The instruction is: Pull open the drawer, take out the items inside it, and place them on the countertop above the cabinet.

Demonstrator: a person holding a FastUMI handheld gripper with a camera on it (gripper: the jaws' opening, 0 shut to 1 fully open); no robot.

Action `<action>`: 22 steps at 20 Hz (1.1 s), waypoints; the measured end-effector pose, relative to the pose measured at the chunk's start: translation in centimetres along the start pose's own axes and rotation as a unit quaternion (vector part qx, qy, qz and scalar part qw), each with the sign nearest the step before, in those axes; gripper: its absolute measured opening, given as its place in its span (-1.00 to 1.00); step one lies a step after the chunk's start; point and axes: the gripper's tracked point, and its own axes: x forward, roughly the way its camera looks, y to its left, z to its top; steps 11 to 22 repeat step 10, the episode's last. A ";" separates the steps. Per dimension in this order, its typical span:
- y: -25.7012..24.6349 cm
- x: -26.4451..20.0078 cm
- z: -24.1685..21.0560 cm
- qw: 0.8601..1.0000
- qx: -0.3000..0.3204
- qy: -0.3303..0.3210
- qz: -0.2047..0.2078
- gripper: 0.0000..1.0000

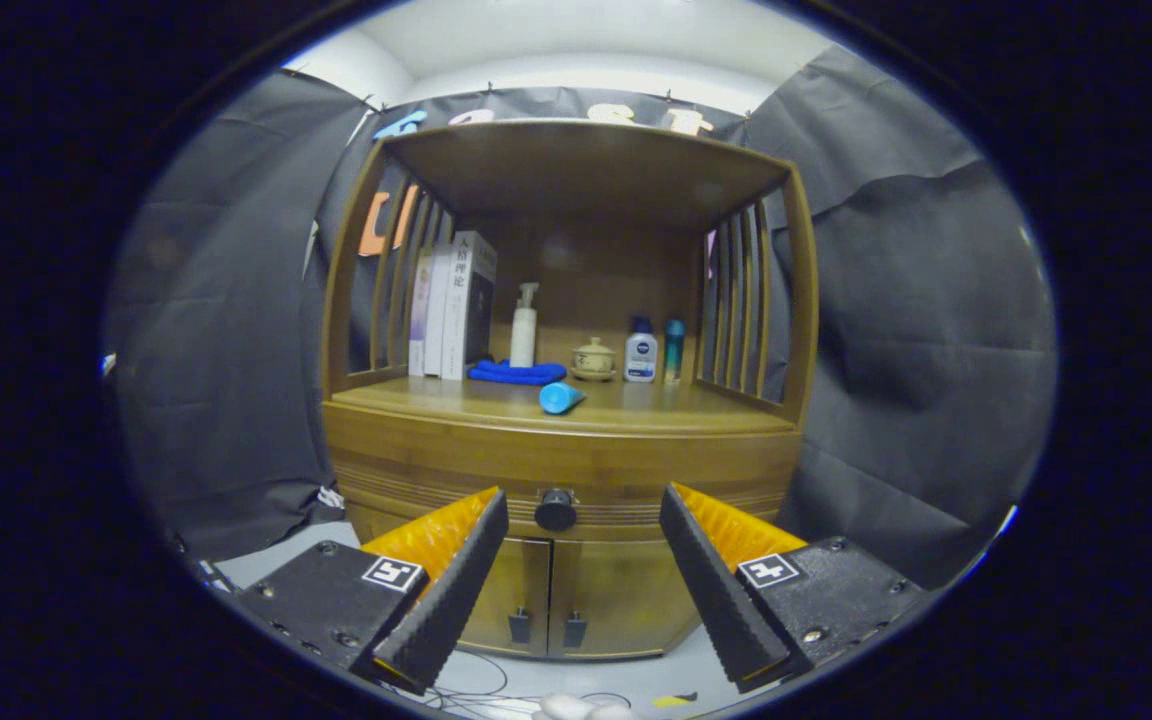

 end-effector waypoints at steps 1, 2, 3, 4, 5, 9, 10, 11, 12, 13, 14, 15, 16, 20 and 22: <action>0.1 -0.9 0.3 1.000 0.012 0.000 0.002 1.00; 0.1 -1.6 0.6 1.000 0.022 0.000 0.006 1.00; -0.1 -2.1 1.1 0.999 0.032 -0.007 0.005 1.00; -0.7 -2.5 1.6 0.999 0.035 -0.017 0.000 0.99; -1.1 -2.6 2.2 0.999 0.035 -0.029 -0.007 0.99; -1.2 -3.8 2.2 0.999 0.031 -0.034 -0.006 0.99; -1.2 -3.7 2.2 0.999 0.033 -0.032 -0.004 0.99; -1.2 -3.7 2.2 0.999 0.033 -0.032 -0.004 0.99; -1.2 -3.7 2.2 0.999 0.033 -0.032 -0.004 0.99; -1.2 -3.7 2.2 0.999 0.033 -0.032 -0.004 0.99; -1.2 -3.7 2.2 0.999 0.033 -0.032 -0.004 0.99; -1.2 -3.7 2.2 0.999 0.033 -0.032 -0.004 0.99; -1.2 -3.7 2.2 0.999 0.033 -0.032 -0.004 0.99; -1.2 -3.7 2.2 0.999 0.033 -0.032 -0.004 0.99; -1.2 -3.7 2.2 0.999 0.033 -0.032 -0.004 0.99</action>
